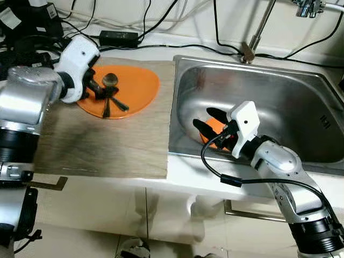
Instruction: Kitchen organization
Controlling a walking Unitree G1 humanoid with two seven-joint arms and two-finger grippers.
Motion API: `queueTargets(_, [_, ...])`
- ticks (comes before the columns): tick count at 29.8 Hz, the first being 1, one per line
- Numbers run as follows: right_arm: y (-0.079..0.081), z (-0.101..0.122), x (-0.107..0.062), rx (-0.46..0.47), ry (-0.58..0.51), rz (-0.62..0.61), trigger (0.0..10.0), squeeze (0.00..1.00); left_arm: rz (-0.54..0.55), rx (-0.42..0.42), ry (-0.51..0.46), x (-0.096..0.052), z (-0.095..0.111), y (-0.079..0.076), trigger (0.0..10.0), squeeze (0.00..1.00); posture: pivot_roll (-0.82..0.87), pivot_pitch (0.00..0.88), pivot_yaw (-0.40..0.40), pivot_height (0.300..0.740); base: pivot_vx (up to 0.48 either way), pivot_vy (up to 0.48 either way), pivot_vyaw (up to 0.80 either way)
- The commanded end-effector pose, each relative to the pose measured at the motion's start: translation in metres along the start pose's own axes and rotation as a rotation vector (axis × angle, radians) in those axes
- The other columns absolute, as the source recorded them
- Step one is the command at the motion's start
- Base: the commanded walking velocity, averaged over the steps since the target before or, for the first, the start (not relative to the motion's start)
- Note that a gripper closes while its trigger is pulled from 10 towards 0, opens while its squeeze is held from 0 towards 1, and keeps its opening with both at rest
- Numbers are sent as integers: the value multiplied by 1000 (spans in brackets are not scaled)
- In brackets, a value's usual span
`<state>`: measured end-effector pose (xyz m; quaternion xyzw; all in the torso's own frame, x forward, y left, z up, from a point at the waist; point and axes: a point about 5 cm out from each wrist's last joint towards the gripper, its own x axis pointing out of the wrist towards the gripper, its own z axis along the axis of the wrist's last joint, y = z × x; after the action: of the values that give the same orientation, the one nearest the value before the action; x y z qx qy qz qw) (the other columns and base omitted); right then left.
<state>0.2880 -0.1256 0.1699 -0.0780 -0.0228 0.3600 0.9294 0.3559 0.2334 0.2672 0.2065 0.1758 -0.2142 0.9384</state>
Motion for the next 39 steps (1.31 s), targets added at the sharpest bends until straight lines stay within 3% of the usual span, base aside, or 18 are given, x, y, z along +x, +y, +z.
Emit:
queueTargets(1, [-3,3,1,-21,-6,0,10000,0,15,-5,14,2,2,-1,10000,0,101,23,-70,740,0,0,0])
queueTargets(6, [-3,3,1,-24,-7,1,10000,0,31,35,113,2,-10,-2,10000,0,99,22,-65,740,0,0,0])
queueTargets(11, [-3,1,0,-21,-5,-2,10000,0,21,-35,161,5,-18,-6,10000,0,97,24,-56,740,0,0,0])
queueTargets(12, [-3,1,0,-21,-5,-2,10000,0,16,-49,173,6,-20,-7,2980,0,96,25,-54,740,0,0,0])
queueTargets(13, [-3,1,0,-21,-4,-2,10000,0,15,-55,184,7,-22,-8,0,0,95,26,-52,740,0,0,0])
queueTargets(17, [-3,0,-1,-22,-2,-3,10000,0,-13,-75,212,11,-26,-12,0,0,94,28,-52,740,0,0,0])
queueTargets(20, [-4,0,-1,-23,-1,-4,10000,0,-58,-121,224,13,-27,-17,0,0,93,28,-51,740,0,0,0])
queueTargets(21, [-5,0,0,-26,0,-5,10000,0,-106,-181,217,17,-26,-21,0,0,93,30,-51,740,0,0,0])
queueTargets(24, [-6,1,0,-32,2,-5,10000,0,-131,-191,229,22,-27,-24,0,0,91,31,-50,740,0,0,0])
queueTargets(39, [-8,2,0,-51,5,-8,10000,0,-21,-5,339,29,-44,-11,0,0,88,35,-43,740,0,0,0])
